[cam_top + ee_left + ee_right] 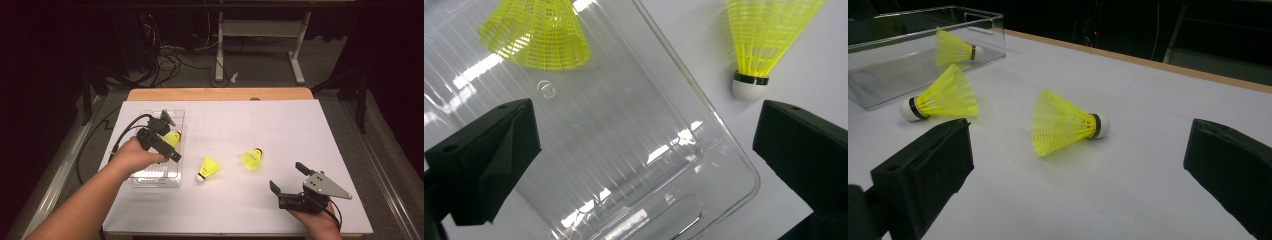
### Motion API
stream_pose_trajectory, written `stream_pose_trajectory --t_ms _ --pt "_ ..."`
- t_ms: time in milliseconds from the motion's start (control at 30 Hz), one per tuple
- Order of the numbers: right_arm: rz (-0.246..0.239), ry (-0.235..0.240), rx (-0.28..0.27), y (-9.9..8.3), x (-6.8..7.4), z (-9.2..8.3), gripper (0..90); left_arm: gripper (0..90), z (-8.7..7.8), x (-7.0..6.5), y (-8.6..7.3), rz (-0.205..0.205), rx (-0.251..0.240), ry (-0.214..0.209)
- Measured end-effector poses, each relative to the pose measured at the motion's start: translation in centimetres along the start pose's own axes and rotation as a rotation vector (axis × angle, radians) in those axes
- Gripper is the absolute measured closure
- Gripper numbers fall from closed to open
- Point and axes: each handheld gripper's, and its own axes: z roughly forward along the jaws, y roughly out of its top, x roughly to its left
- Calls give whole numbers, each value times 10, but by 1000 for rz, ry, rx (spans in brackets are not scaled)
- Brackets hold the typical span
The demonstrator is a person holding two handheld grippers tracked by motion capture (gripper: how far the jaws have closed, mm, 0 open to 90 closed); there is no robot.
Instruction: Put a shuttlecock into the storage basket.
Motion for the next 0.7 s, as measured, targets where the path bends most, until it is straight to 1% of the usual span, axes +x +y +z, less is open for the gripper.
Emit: stream_pose_trajectory --t_ms 200,433,533,600,700 --pt "-6 2 -1 0 1 0 0 3 -3 -12 3 26 2 1" --pt "-7 2 0 0 0 0 0 6 -1 -23 5 50 -10 3" --pt "-5 1 -1 0 0 0 0 6 -2 -26 7 54 -4 10" --pt "-5 1 -1 1 0 0 0 6 -3 -28 8 54 -5 14" --pt "-5 3 -6 1 -1 0 0 6 -8 -33 11 65 -9 18"
